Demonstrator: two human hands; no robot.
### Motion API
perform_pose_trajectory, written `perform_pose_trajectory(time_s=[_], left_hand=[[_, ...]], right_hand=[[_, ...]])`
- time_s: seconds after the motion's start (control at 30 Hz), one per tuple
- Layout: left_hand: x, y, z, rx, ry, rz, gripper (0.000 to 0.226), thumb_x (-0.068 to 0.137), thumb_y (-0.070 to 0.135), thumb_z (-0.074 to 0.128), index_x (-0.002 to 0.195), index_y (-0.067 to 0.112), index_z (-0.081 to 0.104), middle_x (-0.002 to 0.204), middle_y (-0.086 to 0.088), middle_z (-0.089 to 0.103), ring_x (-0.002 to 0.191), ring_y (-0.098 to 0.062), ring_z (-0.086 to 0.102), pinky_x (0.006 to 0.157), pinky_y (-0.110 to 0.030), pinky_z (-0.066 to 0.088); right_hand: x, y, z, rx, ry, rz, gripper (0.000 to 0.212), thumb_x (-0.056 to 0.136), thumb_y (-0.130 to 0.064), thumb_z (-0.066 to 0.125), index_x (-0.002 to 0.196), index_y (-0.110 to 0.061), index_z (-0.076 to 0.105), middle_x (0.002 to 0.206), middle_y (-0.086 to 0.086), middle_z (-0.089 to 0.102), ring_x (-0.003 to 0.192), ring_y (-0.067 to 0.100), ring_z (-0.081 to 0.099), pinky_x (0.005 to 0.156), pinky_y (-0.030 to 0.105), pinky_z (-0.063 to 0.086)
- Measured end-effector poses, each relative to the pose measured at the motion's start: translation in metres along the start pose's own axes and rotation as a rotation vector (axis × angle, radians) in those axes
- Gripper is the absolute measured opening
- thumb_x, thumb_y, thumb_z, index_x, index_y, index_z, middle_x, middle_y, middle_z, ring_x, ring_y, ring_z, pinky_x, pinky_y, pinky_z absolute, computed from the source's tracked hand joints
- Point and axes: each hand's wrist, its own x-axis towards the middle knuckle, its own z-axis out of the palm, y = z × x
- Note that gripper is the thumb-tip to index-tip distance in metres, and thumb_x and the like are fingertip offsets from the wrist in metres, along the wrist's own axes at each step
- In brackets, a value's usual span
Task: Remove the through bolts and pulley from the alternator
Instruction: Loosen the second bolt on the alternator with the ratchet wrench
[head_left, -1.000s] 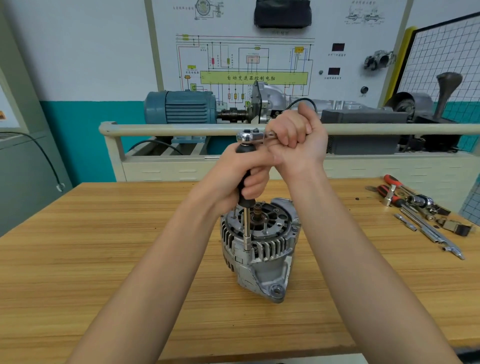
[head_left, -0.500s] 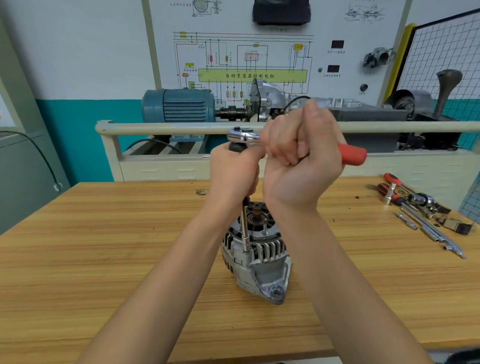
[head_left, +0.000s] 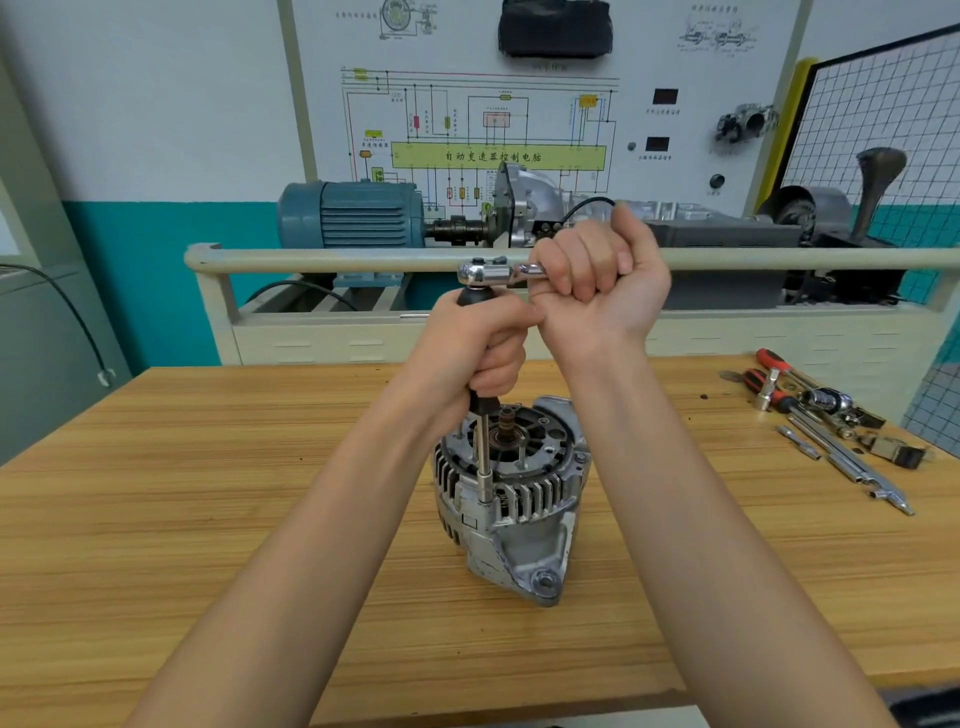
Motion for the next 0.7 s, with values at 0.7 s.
perform_pose_trajectory(time_s=[0.7], left_hand=[[-0.002,0.002,-0.001,-0.020,-0.128,0.010,0.045,0.079,0.004,0.056,0.042,0.020,0.035,0.035,0.006,0.026,0.027,-0.006,0.020,0.034,-0.012,0.018]], right_hand=[[0.007,-0.003,-0.004,0.099,-0.048,0.133,0.051,0.085,-0.015,0.041,0.035,-0.013,0.034,0.030,0.000,0.027,0.036,0.008,0.008,0.033,0.021,0.019]])
